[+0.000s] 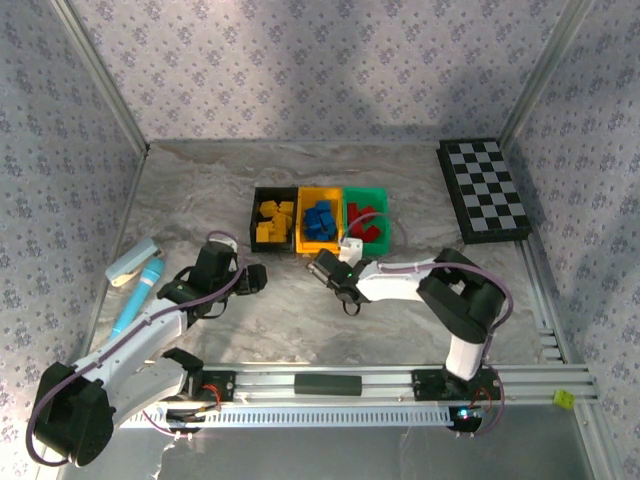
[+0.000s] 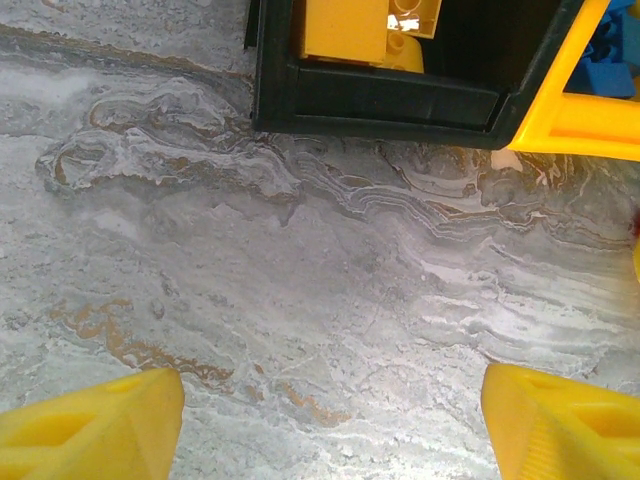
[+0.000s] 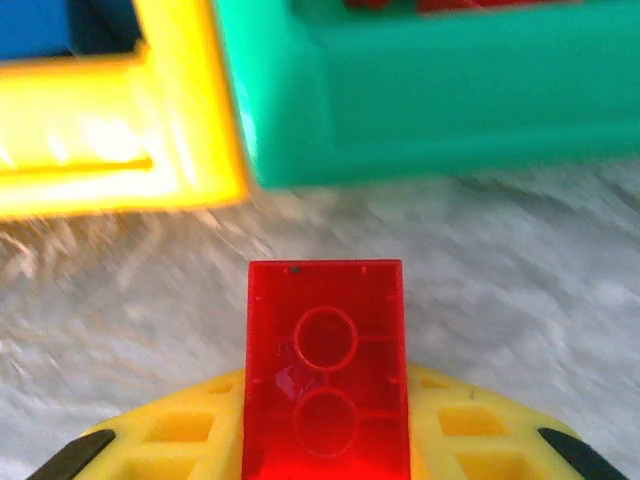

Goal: Sort the legos into containers by color
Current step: Pick up the lego from the center of the table, then place the lego in the container.

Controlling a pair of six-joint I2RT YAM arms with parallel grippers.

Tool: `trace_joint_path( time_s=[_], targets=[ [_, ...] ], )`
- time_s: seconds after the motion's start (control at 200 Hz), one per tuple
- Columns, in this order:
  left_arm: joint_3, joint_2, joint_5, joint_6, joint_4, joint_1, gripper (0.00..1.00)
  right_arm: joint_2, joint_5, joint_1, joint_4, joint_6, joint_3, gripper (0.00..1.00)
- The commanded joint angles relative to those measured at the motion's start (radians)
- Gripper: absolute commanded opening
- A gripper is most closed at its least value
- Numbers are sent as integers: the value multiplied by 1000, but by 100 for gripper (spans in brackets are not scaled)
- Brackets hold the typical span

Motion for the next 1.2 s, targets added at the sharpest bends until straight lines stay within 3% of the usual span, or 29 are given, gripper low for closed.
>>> trace_joint_path(
  time_s=[0.0, 0.24, 0.365, 0.6, 0.82, 0.885, 0.975, 1.194],
  targets=[
    [-1, 0, 11, 1, 32, 6, 78, -82, 51, 15, -94, 5, -53, 29],
    [2, 20, 16, -13, 47, 7, 78, -259, 99, 8, -147, -30, -102, 30],
    [8, 27, 15, -17, 39, 6, 78, -312, 50, -66, -92, -155, -80, 33],
    [29, 62, 22, -27, -5, 7, 78, -280, -90, -247, -36, -355, 46, 33],
    [35, 45, 28, -35, -24, 6, 78, -182, -202, -361, 40, -416, 118, 35],
    [40, 40, 30, -37, -37, 6, 78, -147, -205, -374, 34, -421, 147, 40],
    [46, 30, 34, -35, -54, 6, 79, -119, -212, -385, 41, -426, 159, 59],
    [37, 18, 2, -30, -60, 6, 80, -172, -246, -362, 103, -451, 81, 63]
  ],
)
